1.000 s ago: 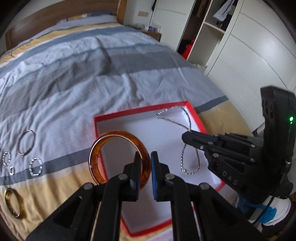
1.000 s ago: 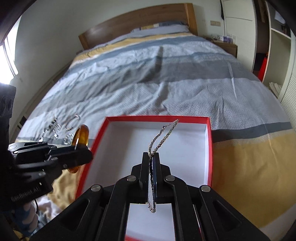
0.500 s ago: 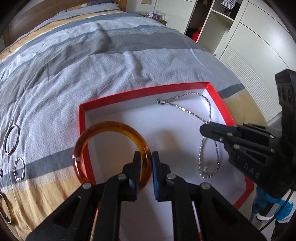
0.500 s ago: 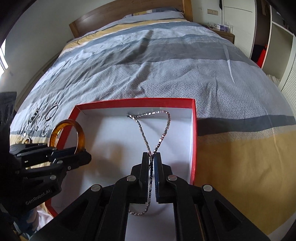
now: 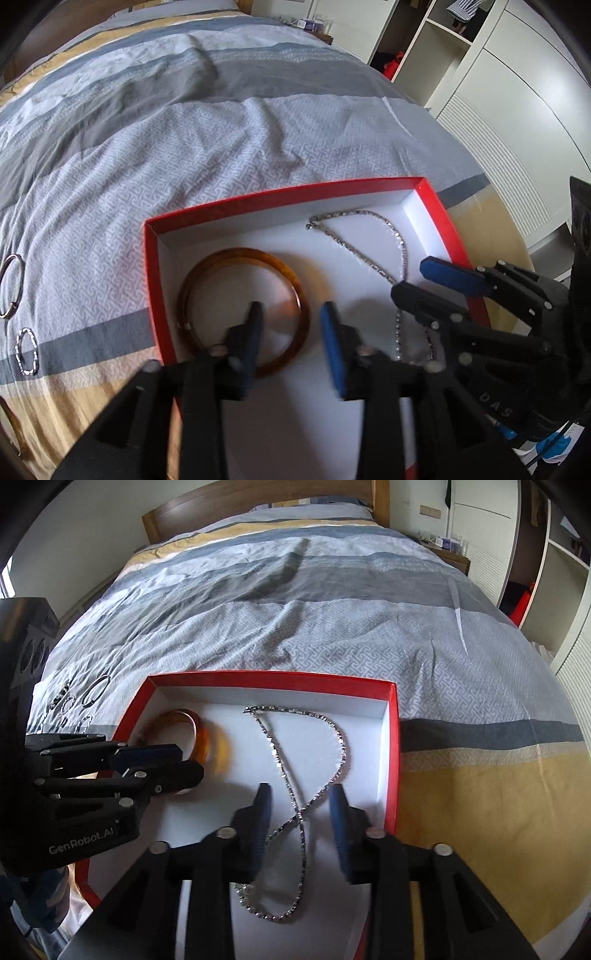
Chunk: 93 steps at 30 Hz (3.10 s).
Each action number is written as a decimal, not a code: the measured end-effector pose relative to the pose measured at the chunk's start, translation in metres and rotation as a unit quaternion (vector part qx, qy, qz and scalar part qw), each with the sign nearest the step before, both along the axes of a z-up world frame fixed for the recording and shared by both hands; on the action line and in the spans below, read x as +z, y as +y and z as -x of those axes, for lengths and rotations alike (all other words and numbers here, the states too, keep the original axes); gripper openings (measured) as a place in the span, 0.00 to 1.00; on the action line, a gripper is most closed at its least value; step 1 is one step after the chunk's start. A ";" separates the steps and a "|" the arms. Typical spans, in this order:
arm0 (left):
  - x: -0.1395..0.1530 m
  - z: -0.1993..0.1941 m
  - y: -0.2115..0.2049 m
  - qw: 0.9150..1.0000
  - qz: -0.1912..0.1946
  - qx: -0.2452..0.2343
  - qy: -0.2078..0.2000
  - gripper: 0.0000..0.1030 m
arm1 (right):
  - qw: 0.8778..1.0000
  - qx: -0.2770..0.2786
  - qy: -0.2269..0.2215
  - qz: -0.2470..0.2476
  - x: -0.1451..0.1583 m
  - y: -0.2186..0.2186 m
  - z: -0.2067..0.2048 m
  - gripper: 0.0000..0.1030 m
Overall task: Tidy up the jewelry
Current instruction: 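Lower both items into the box and open both grippers, then withdraw both grippers from the box toward the remaining jewelry, then grasp the small silver ring with the left gripper while the right gripper grasps the dark brown bangle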
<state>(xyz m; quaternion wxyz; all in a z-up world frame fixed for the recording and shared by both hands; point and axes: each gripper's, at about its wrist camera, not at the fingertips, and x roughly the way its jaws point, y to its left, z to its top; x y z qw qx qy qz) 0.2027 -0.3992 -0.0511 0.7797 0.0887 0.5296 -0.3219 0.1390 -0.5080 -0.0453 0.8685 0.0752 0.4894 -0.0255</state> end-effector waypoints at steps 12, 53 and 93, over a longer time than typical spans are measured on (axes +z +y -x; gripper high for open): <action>0.068 0.052 0.048 0.998 0.016 0.006 -0.060 0.35 | 0.999 -0.033 -0.040 0.017 0.060 0.005 0.062 0.40; 0.175 0.167 0.443 0.958 0.016 0.233 -0.165 0.35 | 0.980 0.082 -0.181 0.016 0.215 0.252 0.169 0.42; 0.019 0.003 0.491 0.946 0.035 0.320 -0.029 0.29 | 0.975 0.201 -0.003 -0.097 0.025 0.333 -0.032 0.39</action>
